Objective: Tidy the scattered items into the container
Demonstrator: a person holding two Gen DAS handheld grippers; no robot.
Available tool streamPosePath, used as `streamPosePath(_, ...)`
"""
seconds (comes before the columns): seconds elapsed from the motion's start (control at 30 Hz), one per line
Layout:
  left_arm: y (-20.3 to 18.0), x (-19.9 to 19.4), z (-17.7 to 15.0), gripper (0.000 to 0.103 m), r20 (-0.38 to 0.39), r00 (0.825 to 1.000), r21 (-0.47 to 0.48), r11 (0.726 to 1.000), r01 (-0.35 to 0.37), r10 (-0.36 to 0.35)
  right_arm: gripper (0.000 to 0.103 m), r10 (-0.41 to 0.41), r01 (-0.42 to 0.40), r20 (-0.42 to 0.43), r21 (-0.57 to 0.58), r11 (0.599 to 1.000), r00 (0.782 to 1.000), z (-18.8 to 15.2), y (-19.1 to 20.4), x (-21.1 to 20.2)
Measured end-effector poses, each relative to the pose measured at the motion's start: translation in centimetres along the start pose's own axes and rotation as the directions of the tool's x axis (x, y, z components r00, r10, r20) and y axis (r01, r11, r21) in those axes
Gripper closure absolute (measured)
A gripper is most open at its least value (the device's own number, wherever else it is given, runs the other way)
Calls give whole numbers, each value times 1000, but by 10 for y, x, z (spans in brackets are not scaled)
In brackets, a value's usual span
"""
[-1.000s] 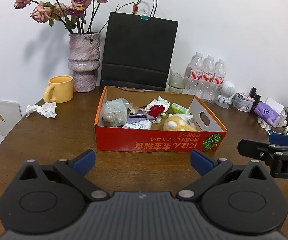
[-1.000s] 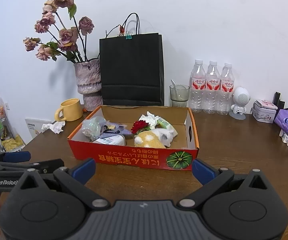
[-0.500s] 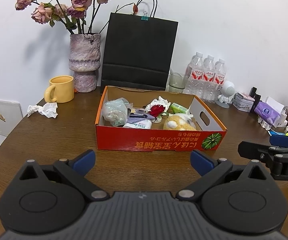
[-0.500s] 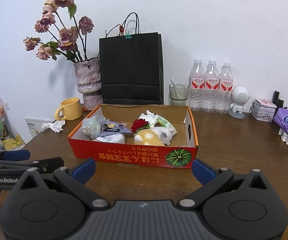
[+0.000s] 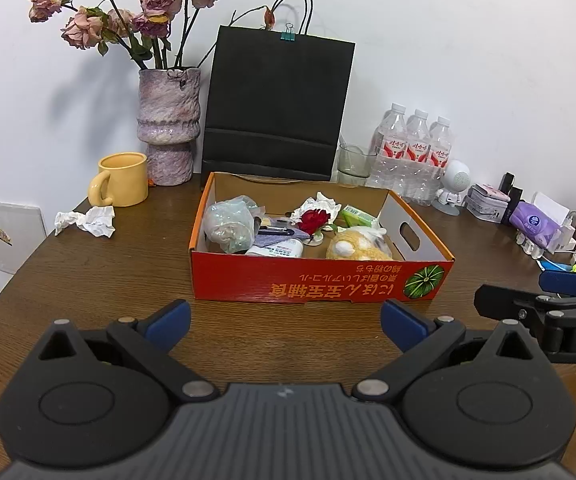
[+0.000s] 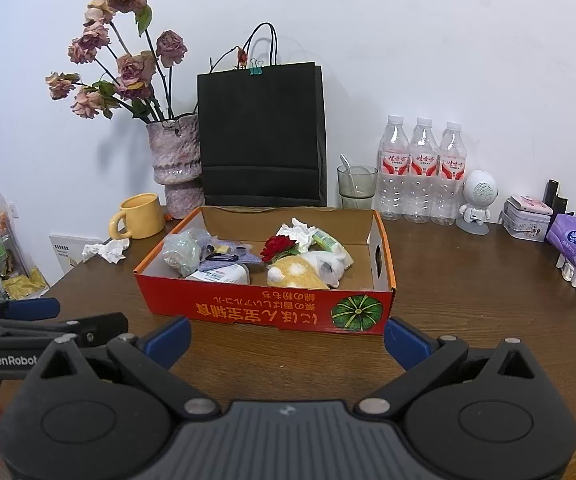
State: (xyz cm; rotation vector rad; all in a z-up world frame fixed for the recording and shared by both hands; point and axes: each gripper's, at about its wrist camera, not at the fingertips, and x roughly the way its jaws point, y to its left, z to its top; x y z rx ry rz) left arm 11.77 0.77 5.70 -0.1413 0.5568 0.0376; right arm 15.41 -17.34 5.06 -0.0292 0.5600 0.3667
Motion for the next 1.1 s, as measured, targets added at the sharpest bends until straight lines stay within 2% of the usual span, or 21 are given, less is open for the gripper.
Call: streamPosePath(1.1, -2, -1, -4, 0, 17, 1000, 11, 1000, 15, -15, 0, -2, 2, -8, 3, 1000, 1000, -5, -2, 3)
